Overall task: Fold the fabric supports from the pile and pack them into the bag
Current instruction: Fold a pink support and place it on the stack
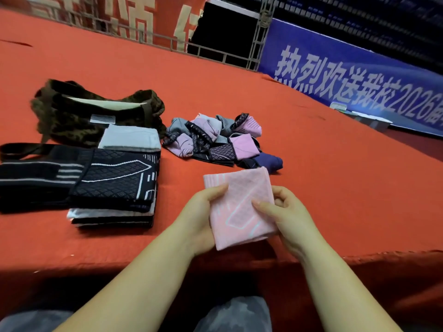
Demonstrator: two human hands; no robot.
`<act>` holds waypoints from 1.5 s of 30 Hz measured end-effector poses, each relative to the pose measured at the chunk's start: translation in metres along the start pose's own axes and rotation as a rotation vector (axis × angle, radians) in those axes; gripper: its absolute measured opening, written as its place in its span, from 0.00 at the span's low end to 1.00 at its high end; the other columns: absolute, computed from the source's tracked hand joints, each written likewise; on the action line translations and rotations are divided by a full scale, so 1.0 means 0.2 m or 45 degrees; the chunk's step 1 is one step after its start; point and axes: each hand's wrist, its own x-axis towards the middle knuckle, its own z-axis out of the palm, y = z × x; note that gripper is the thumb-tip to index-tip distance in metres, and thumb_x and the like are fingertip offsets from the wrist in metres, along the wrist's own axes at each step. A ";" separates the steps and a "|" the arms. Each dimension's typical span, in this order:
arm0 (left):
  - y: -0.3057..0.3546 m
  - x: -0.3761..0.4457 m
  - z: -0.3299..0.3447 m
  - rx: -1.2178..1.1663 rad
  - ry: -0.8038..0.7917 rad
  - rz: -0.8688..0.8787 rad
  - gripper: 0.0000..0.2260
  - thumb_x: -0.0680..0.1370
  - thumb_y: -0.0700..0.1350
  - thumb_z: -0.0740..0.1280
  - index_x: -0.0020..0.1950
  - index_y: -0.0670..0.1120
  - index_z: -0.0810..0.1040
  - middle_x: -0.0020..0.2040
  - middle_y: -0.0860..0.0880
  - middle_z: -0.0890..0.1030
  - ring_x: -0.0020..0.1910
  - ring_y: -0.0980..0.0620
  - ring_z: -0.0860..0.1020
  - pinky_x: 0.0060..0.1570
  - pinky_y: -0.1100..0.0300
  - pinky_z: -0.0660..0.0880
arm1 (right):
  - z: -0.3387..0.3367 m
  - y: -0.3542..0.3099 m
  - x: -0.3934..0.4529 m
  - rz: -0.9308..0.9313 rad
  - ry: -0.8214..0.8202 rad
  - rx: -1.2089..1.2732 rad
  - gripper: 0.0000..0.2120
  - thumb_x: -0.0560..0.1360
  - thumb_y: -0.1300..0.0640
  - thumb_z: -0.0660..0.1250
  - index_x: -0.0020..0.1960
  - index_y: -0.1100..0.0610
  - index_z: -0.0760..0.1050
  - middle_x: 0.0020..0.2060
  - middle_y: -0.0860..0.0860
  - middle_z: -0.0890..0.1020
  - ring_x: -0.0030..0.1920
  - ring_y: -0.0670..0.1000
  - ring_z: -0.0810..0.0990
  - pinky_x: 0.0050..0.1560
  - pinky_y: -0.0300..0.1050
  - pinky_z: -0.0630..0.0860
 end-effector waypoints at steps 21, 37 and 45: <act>0.23 -0.69 -0.24 0.451 -0.009 0.315 0.16 0.66 0.48 0.65 0.49 0.43 0.83 0.42 0.44 0.84 0.38 0.49 0.83 0.43 0.57 0.75 | 0.41 -0.30 -0.34 -0.102 -0.549 -0.320 0.06 0.77 0.63 0.64 0.50 0.57 0.78 0.47 0.54 0.83 0.44 0.51 0.80 0.48 0.47 0.76; 0.54 -0.67 -0.28 1.415 0.432 0.530 0.09 0.78 0.41 0.64 0.38 0.47 0.74 0.32 0.52 0.76 0.30 0.56 0.73 0.30 0.62 0.68 | 0.61 -0.45 -0.13 0.023 -0.841 -0.713 0.12 0.71 0.53 0.72 0.50 0.60 0.78 0.43 0.53 0.83 0.41 0.49 0.80 0.42 0.43 0.75; 0.72 -0.50 -0.35 1.033 0.721 0.612 0.08 0.79 0.41 0.63 0.41 0.45 0.78 0.38 0.49 0.80 0.37 0.52 0.76 0.40 0.58 0.70 | 0.71 -0.37 0.08 0.512 -0.774 0.110 0.16 0.69 0.62 0.72 0.56 0.58 0.76 0.46 0.56 0.77 0.45 0.53 0.78 0.39 0.45 0.81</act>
